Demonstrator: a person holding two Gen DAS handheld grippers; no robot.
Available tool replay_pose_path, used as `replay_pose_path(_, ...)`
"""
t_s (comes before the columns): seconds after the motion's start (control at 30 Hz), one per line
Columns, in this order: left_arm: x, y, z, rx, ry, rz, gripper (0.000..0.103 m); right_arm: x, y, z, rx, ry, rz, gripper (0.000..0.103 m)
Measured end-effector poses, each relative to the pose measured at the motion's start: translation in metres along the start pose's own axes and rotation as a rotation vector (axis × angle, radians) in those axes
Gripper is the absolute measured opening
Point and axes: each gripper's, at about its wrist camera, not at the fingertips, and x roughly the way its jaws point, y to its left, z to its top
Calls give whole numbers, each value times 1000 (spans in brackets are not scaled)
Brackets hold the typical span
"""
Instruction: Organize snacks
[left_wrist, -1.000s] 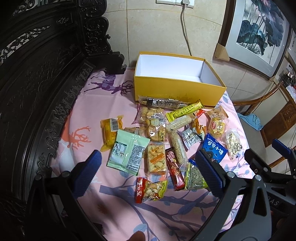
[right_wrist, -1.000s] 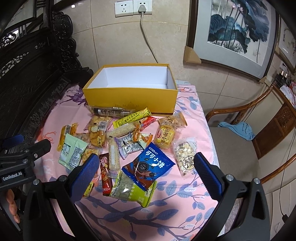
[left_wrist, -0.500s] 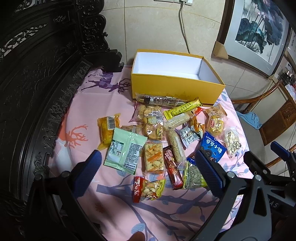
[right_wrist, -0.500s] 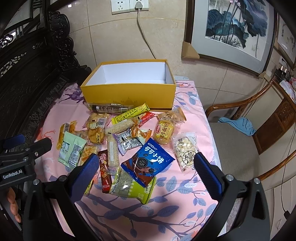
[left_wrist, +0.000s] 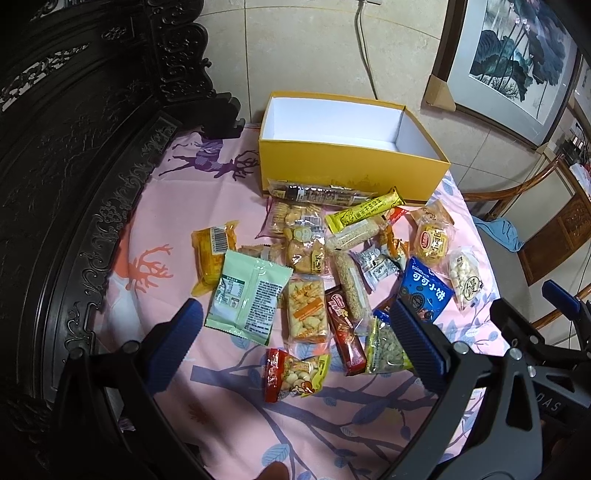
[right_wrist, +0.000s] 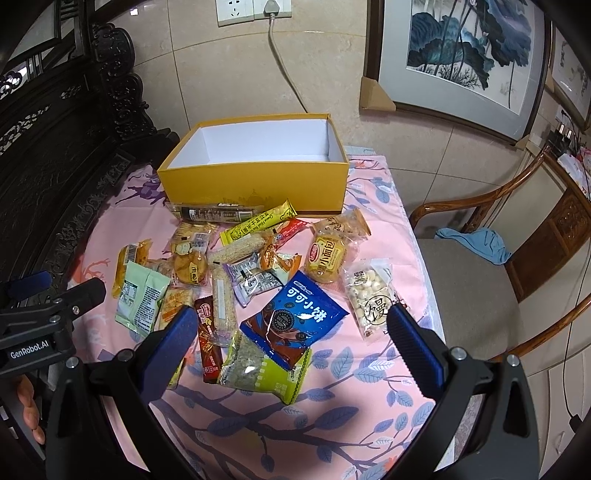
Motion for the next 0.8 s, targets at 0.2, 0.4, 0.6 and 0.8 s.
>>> replay_pose_path(0.2,0,0,0,0,2,1,101,0,0,-1,0,1,1,102)
replay_pose_path(0.4,2,0,-1,-2,7,1,101,0,0,-1,-1,2,2,102)
replay_pose_path(0.6,2,2,-2,-5,7,2,101,-1,0,-1,-1,3,2,102)
replay_pose_path(0.8,11,6,-9,-3,20,27,101,4,0,-7,-1,16,1,102)
